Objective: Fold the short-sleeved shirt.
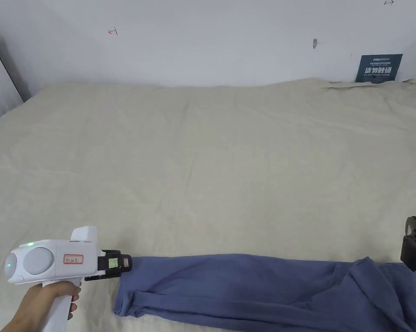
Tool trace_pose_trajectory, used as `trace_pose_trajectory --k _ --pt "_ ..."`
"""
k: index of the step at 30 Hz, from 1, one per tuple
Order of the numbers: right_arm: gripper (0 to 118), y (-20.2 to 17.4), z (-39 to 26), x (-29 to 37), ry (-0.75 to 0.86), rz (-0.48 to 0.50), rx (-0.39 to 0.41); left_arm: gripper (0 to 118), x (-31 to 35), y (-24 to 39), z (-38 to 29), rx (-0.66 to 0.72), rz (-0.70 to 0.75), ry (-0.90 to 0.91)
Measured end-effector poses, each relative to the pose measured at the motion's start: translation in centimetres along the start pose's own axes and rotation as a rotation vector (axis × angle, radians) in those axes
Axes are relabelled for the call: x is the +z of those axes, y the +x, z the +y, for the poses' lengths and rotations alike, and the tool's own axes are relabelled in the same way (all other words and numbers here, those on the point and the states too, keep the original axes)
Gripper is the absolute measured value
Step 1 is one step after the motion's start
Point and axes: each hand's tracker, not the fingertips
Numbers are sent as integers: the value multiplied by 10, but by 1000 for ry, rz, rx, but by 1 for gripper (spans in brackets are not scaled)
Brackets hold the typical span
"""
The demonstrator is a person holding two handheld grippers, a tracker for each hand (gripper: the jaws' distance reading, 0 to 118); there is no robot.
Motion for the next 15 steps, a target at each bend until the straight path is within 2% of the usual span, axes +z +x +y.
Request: trace_pose_trajectory --k 2,3,5,13,15 --pt "0 2 -2 -1 -8 -4 -5 70 -6 -8 1 17 3 -7" --pt "0 2 -2 -2 -14 -6 -8 80 -9 -10 0 13 5 -10" --pt "0 4 -3 -3 -21 -12 -11 91 -15 -14 0 13 14 -22" --pt "0 10 -7 -4 -44 -39 -3 90 -40 -19 -10 16 21 -74" --pt "0 10 -8 -4 -49 -42 0 82 -47 -17 -14 13 8 -90"
